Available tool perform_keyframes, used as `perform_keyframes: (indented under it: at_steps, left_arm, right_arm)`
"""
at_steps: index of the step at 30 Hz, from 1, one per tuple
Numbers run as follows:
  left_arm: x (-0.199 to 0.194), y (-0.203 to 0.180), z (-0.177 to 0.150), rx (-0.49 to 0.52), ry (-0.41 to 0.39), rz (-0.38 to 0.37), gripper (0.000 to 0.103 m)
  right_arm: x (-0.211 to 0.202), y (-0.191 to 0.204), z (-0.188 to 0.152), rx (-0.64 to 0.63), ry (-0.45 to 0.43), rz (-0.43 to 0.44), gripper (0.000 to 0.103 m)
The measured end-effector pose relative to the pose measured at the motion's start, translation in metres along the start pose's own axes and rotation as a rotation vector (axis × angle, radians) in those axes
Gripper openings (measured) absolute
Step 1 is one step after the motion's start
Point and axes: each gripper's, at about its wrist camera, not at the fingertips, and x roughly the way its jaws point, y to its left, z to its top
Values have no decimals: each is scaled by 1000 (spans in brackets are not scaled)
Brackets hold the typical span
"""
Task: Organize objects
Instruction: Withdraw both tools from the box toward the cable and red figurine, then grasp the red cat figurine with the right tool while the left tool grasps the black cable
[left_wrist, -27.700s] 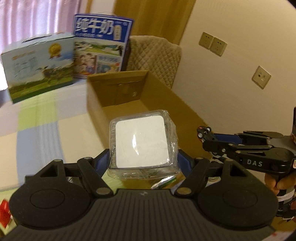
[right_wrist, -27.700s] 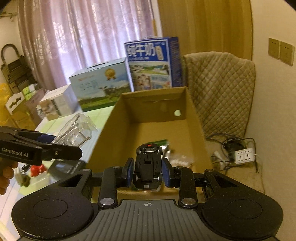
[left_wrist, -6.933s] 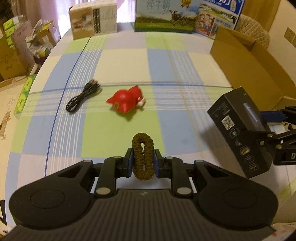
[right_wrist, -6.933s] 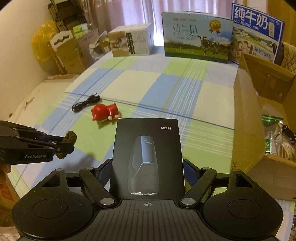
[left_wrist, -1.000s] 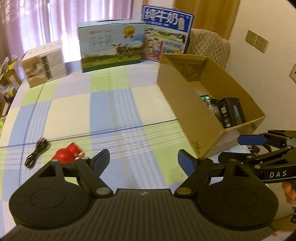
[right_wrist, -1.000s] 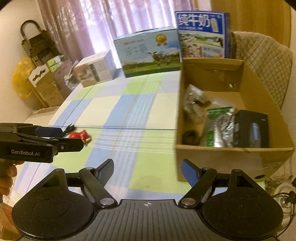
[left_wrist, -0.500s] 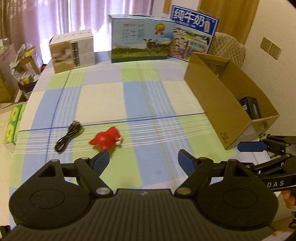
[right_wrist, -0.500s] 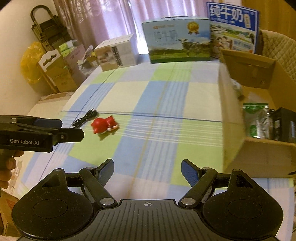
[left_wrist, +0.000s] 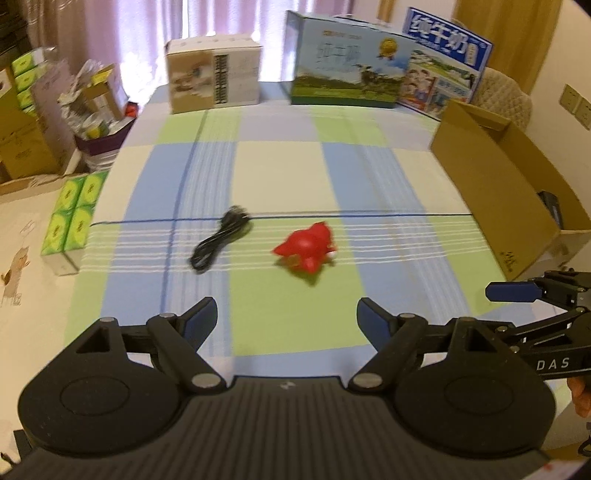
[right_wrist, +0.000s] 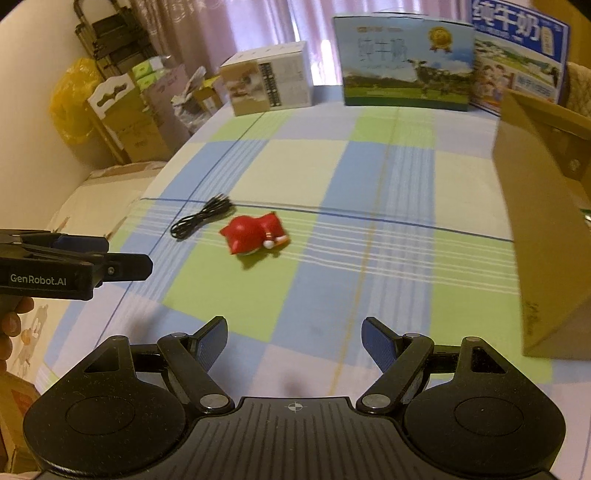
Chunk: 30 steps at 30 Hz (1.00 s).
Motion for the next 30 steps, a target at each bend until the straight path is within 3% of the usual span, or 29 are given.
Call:
perform_keyframes:
  at_steps: [10,30]
  left_arm:
    - [9,31,-1,-39,15,26,80]
    - [68,61,22,-40,77,79,80]
  right_arm:
    - [36,25,21,-84,-17,39,77]
    - [118,30,66,-185,-4,66,77]
